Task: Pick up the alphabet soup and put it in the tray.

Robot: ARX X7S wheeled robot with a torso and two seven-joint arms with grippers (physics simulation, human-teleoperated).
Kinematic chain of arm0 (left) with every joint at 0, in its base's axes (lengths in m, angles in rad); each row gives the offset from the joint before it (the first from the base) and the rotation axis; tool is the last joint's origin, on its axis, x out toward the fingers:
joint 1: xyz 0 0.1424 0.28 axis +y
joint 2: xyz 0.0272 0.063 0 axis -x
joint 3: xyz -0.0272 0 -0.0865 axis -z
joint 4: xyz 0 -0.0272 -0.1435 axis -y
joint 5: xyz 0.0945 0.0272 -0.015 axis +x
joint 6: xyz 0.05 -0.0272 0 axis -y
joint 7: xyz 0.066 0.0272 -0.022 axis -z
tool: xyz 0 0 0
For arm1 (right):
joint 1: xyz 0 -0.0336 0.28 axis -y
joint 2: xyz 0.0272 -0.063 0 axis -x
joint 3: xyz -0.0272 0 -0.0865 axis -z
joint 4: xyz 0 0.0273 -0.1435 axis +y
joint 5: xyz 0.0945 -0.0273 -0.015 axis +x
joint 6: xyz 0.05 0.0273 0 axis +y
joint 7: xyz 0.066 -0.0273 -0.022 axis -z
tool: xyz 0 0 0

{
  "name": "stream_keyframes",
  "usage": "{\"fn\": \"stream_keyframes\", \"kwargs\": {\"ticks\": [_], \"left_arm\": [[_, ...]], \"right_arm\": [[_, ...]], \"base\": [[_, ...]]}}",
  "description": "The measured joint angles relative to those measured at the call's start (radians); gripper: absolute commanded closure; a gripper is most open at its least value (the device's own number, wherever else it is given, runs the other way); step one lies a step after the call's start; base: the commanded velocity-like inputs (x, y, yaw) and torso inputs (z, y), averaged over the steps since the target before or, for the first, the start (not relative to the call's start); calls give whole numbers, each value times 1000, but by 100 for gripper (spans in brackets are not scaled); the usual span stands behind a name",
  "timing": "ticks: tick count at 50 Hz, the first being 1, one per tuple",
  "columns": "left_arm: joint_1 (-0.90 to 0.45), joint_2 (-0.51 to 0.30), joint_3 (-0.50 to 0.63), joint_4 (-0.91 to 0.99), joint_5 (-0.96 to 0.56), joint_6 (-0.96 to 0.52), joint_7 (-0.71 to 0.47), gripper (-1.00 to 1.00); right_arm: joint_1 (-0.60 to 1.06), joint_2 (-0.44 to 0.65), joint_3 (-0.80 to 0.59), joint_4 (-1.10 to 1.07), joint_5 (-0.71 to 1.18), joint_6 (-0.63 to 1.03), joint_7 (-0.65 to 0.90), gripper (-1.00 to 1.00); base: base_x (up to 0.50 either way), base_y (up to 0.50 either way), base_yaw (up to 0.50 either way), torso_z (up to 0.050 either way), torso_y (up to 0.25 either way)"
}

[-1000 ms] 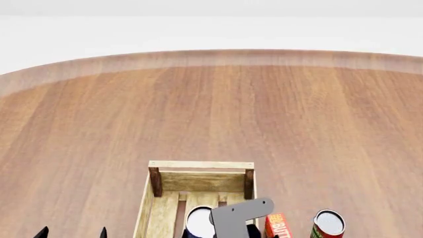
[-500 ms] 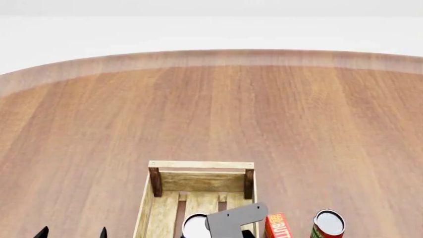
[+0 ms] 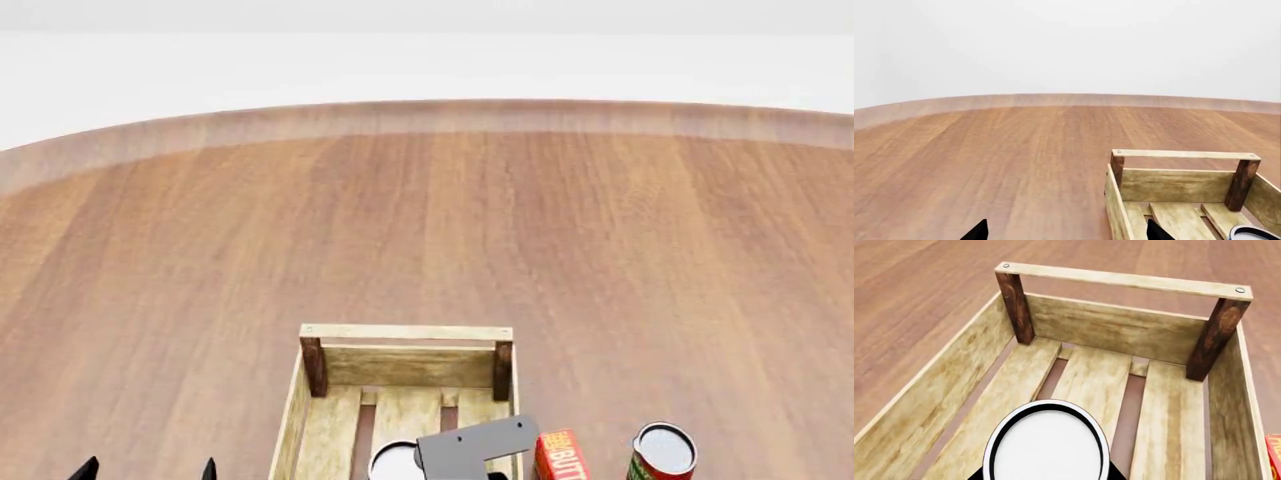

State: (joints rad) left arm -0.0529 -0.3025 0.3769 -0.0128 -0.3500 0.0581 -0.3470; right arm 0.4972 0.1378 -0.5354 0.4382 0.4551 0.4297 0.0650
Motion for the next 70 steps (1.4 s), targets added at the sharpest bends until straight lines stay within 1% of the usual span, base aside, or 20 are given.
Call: {"fn": "stream_keyframes", "kwargs": {"ticks": [31,32,49,70], "left_arm": [[-2,-6,5,3,-7,2,-6,-100],[-2,-6,6,3,-7,2,-6,-100],[-2,-9,9,3,-10,6,-8,-100],[-3,-12,14,5,-13,7,-13,-100]], "right_arm": [[15,-2,-16,37,20,-12,0,100],[15,-2,-17,38,21,-12,0,-100],[22,-6,-19,38,38,-12,-10,-100],[11,10,-20,-16,68,7,6,-100]], "base": [[0,0,0,0,0],[0,0,3,0,0],[0,0,0,0,0],[0,0,0,0,0]]}}
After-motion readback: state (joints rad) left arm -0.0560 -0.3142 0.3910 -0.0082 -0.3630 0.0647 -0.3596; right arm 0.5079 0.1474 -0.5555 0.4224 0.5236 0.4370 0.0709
